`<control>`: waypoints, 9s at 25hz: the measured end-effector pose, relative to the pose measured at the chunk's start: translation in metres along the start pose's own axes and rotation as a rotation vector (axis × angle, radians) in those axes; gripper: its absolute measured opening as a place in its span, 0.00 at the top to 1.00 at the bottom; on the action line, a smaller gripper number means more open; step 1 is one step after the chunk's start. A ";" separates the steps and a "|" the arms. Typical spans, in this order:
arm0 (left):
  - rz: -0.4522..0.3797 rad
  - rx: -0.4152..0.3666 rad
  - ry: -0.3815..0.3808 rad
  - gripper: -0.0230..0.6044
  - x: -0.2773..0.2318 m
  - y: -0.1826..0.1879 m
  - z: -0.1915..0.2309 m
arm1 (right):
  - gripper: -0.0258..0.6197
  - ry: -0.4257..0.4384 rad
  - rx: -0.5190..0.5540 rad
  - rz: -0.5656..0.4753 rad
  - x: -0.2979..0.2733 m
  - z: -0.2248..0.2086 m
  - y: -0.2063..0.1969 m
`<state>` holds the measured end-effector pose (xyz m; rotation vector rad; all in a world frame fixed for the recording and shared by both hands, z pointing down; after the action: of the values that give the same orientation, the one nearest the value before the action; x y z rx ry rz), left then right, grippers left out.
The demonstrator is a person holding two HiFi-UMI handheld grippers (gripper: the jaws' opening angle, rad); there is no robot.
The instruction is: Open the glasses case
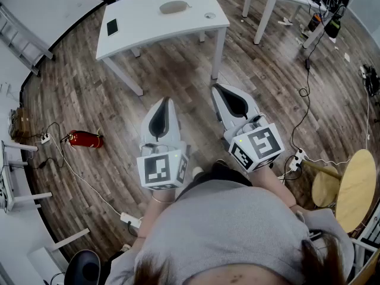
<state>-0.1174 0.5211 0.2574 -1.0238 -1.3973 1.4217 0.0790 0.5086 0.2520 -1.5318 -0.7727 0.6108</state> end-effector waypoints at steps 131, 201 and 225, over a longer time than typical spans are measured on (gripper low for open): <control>1.384 -0.543 -1.188 0.37 -0.757 -0.213 0.159 | 0.95 0.118 -0.152 0.117 -0.513 -0.433 -0.041; 0.841 0.341 -0.938 0.39 -0.714 -0.110 0.193 | 0.95 0.369 0.927 0.687 -0.540 -0.468 -0.048; 0.819 0.547 -0.721 0.40 -0.732 -0.114 0.200 | 0.95 0.311 0.838 0.655 -0.525 -0.460 -0.040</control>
<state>-0.0987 -0.2382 0.3643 -0.7532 -0.9204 2.7942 0.0915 -0.1884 0.3098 -1.0130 0.2563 0.9851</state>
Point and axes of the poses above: the fingertips, and each gripper's own axes: x backward along the fingers, z to its left, y out of its top, the point moved 10 cm from there along x, backward along the fingers, and after that the axes turned 6 degrees about y, right-handed, at the moved point
